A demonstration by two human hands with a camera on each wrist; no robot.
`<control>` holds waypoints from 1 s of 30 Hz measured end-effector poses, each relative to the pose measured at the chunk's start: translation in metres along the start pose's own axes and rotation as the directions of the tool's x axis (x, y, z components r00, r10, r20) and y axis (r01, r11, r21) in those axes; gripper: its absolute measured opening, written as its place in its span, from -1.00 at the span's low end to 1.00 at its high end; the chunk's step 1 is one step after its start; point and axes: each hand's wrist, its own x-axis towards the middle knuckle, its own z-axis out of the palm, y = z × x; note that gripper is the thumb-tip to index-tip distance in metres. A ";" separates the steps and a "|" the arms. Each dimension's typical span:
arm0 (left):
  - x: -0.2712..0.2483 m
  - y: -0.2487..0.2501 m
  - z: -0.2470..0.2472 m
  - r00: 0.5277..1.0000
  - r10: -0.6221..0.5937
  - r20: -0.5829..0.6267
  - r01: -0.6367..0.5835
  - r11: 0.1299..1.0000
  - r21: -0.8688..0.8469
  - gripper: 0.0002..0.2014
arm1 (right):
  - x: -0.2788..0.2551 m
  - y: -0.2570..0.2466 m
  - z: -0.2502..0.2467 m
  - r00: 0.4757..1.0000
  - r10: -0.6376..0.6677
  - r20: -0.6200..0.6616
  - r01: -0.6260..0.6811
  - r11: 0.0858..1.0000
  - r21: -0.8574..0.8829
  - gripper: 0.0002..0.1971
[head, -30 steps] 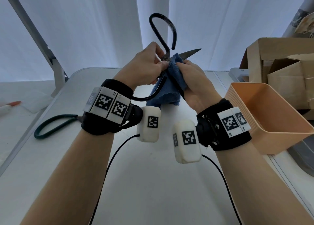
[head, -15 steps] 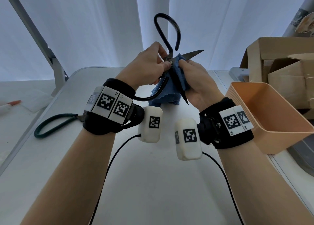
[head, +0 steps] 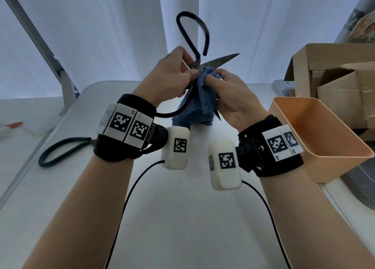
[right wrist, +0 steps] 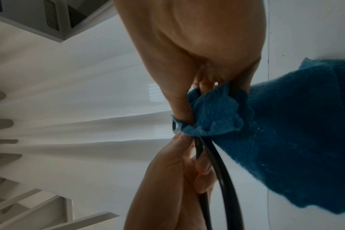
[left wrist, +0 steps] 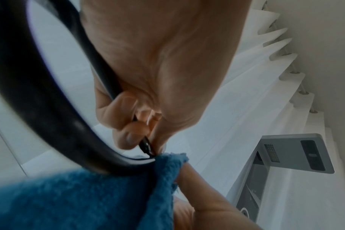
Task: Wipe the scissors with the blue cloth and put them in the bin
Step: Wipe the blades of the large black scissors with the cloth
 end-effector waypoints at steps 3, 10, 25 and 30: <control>-0.001 0.000 0.000 1.000 0.001 0.019 -0.001 1.000 0.005 -0.80 | -0.001 -0.001 0.000 0.999 0.011 0.033 -0.011 1.000 0.015 -0.67; -0.002 -0.002 -0.009 1.000 -0.011 0.002 0.011 1.000 -0.018 -0.81 | -0.002 -0.004 -0.006 0.999 0.005 0.032 -0.004 0.999 -0.041 -0.57; -0.001 -0.005 -0.012 0.997 0.006 0.072 -0.009 0.999 0.034 -0.79 | 0.000 -0.002 -0.005 0.996 0.011 0.084 -0.001 0.993 -0.120 -0.55; -0.002 -0.004 -0.016 0.999 -0.003 0.050 0.002 1.000 0.016 -0.81 | -0.001 -0.001 -0.005 0.999 0.020 0.027 -0.018 0.996 -0.088 -0.57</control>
